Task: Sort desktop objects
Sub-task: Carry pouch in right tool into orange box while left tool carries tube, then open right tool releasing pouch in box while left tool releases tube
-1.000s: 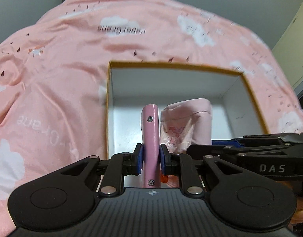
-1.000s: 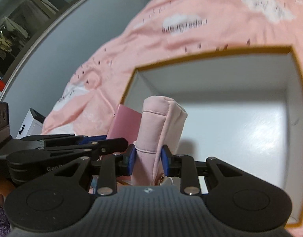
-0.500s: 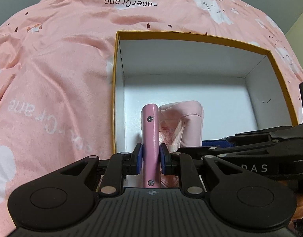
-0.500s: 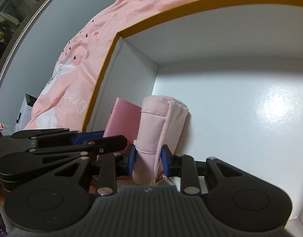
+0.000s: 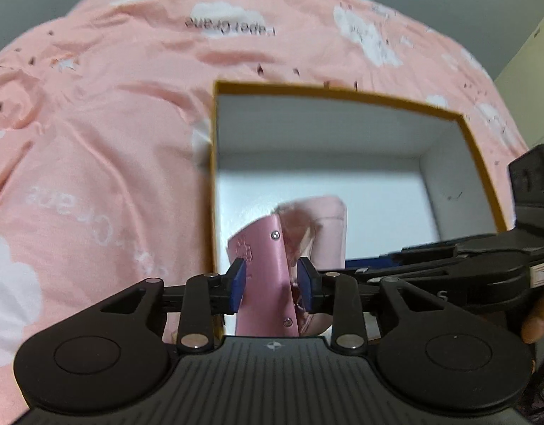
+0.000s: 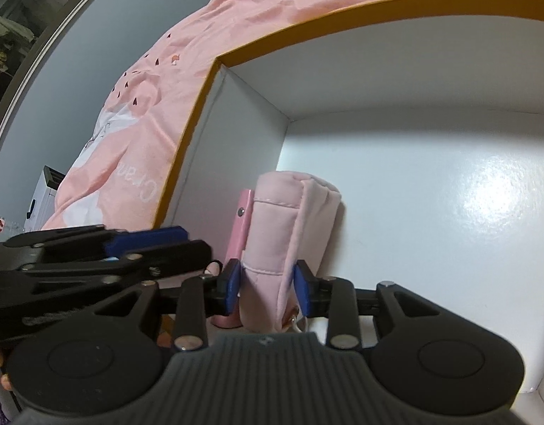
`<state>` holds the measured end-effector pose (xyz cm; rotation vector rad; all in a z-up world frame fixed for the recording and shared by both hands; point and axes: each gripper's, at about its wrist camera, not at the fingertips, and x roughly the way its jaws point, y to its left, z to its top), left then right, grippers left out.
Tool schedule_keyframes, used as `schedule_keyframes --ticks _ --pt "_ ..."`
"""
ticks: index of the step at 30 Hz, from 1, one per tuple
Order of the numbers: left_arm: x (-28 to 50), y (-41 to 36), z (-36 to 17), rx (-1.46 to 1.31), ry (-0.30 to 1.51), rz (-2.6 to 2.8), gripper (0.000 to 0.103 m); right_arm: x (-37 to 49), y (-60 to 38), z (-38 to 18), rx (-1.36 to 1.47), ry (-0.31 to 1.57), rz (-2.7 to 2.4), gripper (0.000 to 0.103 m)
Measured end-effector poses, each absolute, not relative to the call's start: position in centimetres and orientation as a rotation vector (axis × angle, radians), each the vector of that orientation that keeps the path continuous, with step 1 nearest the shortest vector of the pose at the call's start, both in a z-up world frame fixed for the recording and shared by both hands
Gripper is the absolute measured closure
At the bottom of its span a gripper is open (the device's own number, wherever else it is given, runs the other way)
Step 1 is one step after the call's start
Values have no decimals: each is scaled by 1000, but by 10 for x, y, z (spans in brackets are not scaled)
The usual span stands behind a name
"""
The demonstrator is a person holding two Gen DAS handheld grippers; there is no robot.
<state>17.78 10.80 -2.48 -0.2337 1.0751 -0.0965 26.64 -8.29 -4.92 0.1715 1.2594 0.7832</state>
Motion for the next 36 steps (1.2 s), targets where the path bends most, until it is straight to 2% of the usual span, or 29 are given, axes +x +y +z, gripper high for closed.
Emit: schedule_keyframes --ticks 5,8,11,17,24,36 --pt "162 125 -7 -293 993 -74 67 267 -71 -48 168 1271 800 68" --pt "157 135 -7 -317 996 -50 67 267 -59 -47 176 1290 829 70" --pt "154 140 -11 -337 1002 -42 67 266 -45 -48 142 1306 823 66" --pt "147 147 -19 -386 991 -46 67 267 -40 -59 164 1332 806 67" --pt "141 147 -16 -394 973 -49 67 263 -47 -49 164 1291 798 61" --pt "106 132 11 -349 921 -82 67 229 -72 -3 123 1138 805 60"
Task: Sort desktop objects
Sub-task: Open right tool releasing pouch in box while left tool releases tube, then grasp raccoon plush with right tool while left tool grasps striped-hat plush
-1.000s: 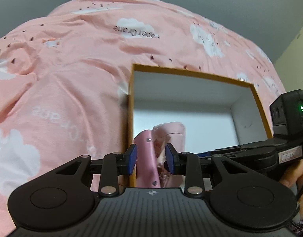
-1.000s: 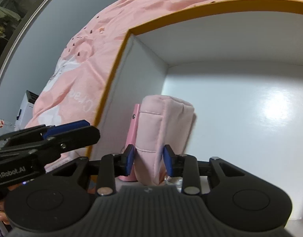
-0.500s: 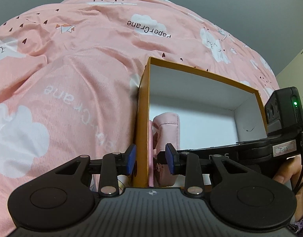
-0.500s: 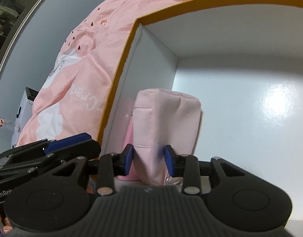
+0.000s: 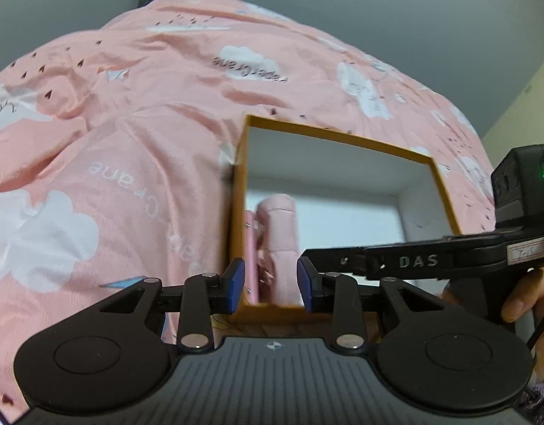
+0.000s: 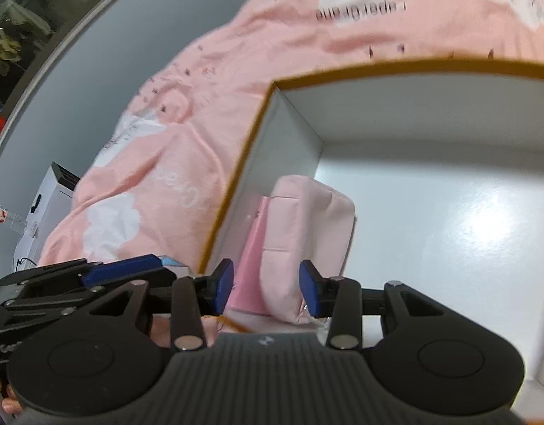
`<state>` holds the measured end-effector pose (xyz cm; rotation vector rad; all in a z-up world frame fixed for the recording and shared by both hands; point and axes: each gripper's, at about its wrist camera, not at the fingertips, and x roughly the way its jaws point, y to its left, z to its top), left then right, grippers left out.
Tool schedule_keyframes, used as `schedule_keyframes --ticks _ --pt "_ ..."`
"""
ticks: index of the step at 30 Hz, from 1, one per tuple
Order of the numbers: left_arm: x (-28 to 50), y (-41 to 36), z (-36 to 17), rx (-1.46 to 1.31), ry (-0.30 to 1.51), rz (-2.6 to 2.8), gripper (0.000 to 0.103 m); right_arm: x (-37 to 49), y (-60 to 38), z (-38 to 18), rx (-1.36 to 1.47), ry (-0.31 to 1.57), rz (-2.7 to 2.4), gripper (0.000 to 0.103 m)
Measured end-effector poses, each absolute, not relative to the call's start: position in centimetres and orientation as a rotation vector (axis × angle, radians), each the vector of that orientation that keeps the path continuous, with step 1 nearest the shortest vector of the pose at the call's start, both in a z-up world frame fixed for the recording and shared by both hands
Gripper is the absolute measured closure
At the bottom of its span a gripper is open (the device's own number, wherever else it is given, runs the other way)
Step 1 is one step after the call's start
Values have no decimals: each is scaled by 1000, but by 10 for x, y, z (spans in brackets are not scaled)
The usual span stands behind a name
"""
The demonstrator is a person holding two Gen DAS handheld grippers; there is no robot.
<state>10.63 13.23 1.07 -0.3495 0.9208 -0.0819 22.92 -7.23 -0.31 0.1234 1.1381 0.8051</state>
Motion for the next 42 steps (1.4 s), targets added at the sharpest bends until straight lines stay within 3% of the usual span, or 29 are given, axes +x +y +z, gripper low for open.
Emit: schedule_keyframes --ticks 10,12,13,20,35,42 --pt "44 89 25 -148 900 -252 66 147 -145 28 144 1032 789 59" --pt "33 82 20 -98 915 -288 61 132 -158 23 164 1052 768 59" --pt "28 78 16 -71 926 -302 52 124 -164 20 170 1061 759 59" --pt "-7 47 -14 97 998 -351 49 72 -186 5 92 1075 708 58" --pt "-34 25 -44 187 1079 -321 48 11 -183 -17 -181 1065 701 34" --pt "-35 29 -45 150 1072 -299 48 15 -167 -31 -264 1044 694 17"
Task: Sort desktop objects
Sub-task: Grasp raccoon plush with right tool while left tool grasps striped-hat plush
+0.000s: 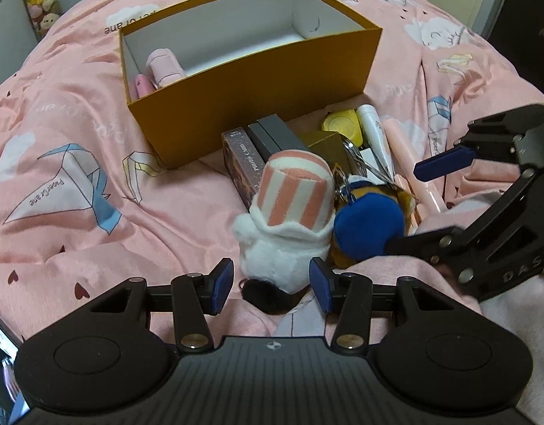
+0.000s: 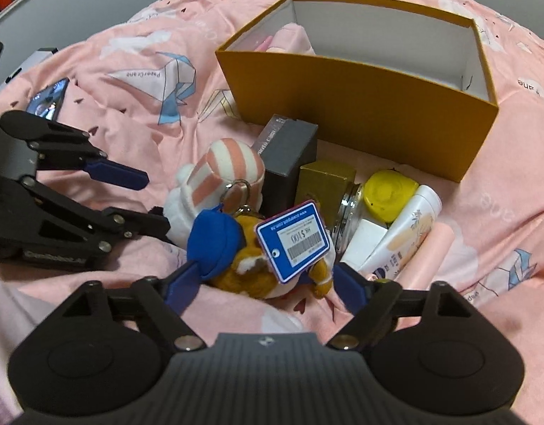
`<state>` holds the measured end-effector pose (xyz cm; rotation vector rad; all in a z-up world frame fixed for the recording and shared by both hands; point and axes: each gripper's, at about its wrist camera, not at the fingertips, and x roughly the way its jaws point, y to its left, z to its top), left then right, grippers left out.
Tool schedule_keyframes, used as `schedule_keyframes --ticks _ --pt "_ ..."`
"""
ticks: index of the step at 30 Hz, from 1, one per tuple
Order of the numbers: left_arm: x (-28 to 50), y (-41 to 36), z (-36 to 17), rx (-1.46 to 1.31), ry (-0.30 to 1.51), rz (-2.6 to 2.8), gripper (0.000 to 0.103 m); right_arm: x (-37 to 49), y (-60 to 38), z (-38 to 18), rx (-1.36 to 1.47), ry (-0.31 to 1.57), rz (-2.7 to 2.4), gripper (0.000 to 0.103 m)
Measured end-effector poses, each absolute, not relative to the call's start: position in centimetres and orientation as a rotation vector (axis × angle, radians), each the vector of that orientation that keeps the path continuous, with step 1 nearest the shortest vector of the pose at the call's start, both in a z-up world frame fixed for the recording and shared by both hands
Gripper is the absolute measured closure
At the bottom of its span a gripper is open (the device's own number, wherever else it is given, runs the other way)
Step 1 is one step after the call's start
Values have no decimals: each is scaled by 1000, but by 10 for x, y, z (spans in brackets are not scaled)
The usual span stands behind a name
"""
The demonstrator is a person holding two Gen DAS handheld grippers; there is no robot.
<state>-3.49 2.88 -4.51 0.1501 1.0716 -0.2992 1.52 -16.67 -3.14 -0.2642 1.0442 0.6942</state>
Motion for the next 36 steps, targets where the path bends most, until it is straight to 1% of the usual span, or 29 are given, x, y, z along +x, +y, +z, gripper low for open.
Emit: schedule_keyframes --ticks 2,3,4,8,10,12,13,15,19,22,26,28,29,31,32,34,35,36 --pt "-34 30 -45 142 1068 -297 48 16 -165 -34 -266 1040 696 17" --pt "-34 31 -45 140 1067 -297 48 16 -164 -33 -263 1035 696 21" --pt "-34 31 -45 139 1065 -297 48 15 -165 -32 -253 1029 704 28" --pt "-31 35 -44 132 1060 -298 46 15 -171 -24 -201 1015 706 38" --pt "-29 35 -44 139 1058 -297 45 19 -178 -19 -139 1017 696 46" --pt "-26 34 -44 147 1053 -300 45 24 -185 -13 -78 1008 678 49" --pt "-24 33 -45 149 1051 -306 44 27 -188 -10 -58 997 666 53" --pt "-19 31 -46 148 1051 -321 43 32 -193 -6 -26 982 643 55" --pt "-13 24 -50 152 1045 -359 39 44 -198 -6 27 981 598 55" --pt "-11 18 -53 167 1038 -385 37 53 -202 -9 83 991 579 54" --pt "-7 9 -57 199 1015 -391 27 61 -210 -14 167 1008 570 54" --pt "-4 6 -60 205 1012 -396 25 61 -211 -16 177 1009 590 53" --pt "-3 5 -61 208 1012 -399 24 61 -211 -16 169 1008 604 51" --pt "-1 2 -65 217 1020 -407 23 57 -209 -16 124 1002 637 43" --pt "0 1 -67 220 1025 -409 23 55 -208 -16 96 996 651 42" --pt "1 -1 -70 221 1029 -410 22 51 -206 -15 39 978 678 37" --pt "1 0 -70 219 1029 -411 23 49 -206 -15 18 972 700 35" --pt "0 0 -70 215 1026 -412 24 47 -205 -15 0 974 732 31"
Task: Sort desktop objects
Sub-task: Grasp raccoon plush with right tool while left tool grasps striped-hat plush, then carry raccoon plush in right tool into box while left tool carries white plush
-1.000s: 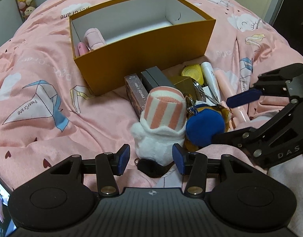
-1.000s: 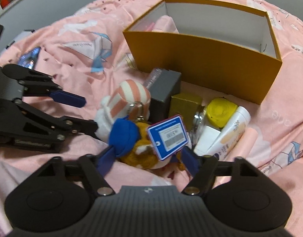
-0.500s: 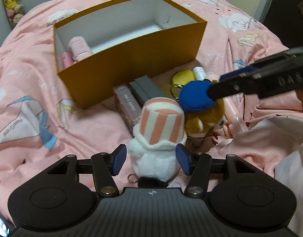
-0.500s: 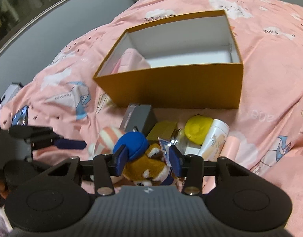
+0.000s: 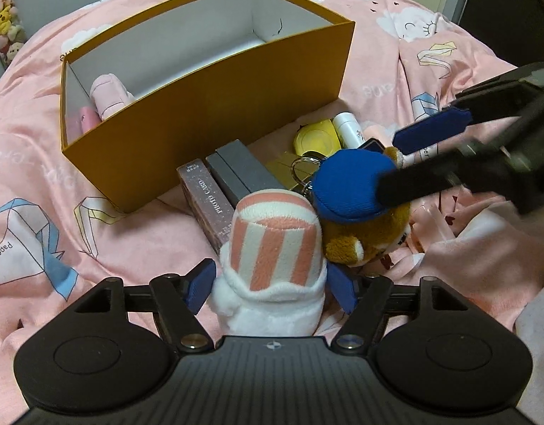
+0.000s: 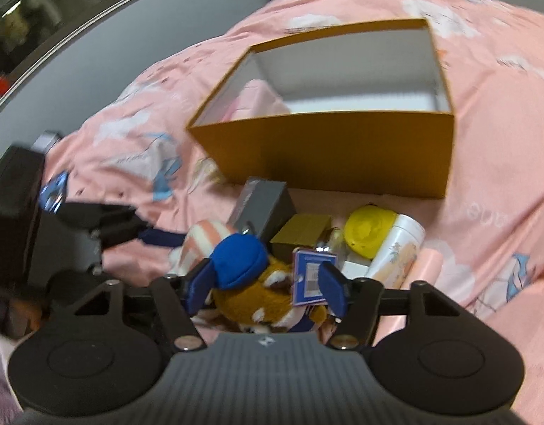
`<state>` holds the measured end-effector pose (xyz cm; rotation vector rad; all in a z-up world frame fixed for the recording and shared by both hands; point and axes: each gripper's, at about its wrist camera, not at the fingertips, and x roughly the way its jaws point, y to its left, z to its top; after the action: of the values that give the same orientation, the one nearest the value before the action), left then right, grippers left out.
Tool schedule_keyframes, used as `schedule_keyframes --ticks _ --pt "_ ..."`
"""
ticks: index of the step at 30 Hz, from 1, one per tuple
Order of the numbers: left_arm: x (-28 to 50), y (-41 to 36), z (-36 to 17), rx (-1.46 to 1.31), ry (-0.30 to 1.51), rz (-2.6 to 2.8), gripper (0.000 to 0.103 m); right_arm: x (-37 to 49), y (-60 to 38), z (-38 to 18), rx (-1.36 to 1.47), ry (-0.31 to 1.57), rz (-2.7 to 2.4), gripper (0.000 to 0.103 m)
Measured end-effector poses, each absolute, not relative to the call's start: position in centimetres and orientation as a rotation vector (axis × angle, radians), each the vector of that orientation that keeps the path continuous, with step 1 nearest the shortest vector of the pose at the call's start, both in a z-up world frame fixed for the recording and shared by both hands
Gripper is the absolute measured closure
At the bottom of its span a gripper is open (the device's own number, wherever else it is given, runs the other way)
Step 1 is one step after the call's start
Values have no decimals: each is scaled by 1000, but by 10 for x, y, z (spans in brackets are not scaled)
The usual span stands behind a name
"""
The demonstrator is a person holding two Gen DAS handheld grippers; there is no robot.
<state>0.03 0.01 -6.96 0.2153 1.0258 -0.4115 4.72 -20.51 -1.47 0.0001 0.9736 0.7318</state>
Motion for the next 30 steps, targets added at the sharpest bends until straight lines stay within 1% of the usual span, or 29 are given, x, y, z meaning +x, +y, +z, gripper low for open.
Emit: schedule_keyframes --ticks 1,5,8,9,11,13,18,24,30 --pt "0 1 -69 212 1022 -412 26 46 -204 -16 -17 984 763 28" --pt "-1 2 -67 197 1013 -409 31 38 -190 -30 -142 996 790 28" --pt "-2 3 -67 189 1010 -400 34 37 -180 -39 -224 954 745 29" --pt "-2 5 -66 182 1011 -396 34 38 -179 -40 -220 944 751 32" --pt "-2 11 -64 140 1015 -394 35 41 -179 -39 -197 946 762 39" --pt "-2 18 -61 97 1017 -390 36 41 -180 -37 -185 949 763 42" --pt "-5 39 -47 -44 1019 -397 38 46 -194 -26 -80 978 734 44" --pt "-4 55 -20 -132 979 -395 39 57 -216 4 128 991 746 46" --pt "6 62 12 -182 902 -407 39 70 -216 41 164 916 758 47"
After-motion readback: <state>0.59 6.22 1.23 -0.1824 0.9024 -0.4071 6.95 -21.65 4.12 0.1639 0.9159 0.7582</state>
